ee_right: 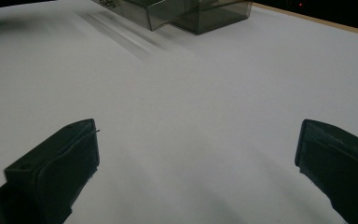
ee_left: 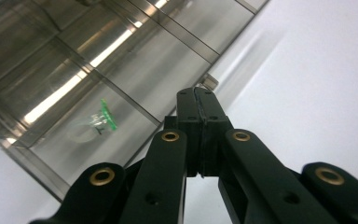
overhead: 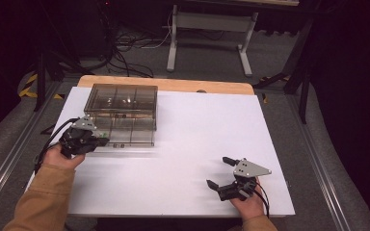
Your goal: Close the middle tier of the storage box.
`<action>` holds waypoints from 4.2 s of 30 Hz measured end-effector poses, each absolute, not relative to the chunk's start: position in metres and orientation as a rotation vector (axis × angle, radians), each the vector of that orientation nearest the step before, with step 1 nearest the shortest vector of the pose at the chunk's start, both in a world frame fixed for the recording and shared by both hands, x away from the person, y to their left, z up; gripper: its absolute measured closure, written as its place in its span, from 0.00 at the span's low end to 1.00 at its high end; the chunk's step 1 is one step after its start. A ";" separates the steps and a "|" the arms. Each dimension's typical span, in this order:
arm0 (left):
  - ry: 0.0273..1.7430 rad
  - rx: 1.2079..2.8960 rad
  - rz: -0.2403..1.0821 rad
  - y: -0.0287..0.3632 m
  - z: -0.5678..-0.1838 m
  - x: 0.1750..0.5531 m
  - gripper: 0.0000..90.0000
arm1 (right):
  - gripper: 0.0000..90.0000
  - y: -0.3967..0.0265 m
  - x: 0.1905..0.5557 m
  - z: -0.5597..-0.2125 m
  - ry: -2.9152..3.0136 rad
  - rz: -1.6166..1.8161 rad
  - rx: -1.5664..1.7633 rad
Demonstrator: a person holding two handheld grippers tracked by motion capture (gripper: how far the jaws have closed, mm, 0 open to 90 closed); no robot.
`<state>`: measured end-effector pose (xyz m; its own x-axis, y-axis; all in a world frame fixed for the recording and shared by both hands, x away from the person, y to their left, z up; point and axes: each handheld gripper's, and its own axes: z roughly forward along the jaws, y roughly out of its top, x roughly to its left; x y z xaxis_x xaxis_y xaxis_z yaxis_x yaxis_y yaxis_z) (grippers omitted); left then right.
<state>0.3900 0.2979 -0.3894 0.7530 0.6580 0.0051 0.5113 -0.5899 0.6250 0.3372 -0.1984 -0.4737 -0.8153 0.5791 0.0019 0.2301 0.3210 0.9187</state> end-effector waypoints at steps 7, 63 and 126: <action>0.839 2.392 0.267 0.292 -0.395 0.391 1.00 | 0.00 -0.198 0.337 -0.474 2.265 1.492 0.723; 0.922 2.542 0.295 0.278 -0.421 0.412 1.00 | 0.00 -0.198 0.337 -0.474 2.268 1.485 0.710; 1.184 2.194 0.400 0.287 -0.426 0.446 1.00 | 0.00 -0.198 0.338 -0.474 2.266 1.482 0.720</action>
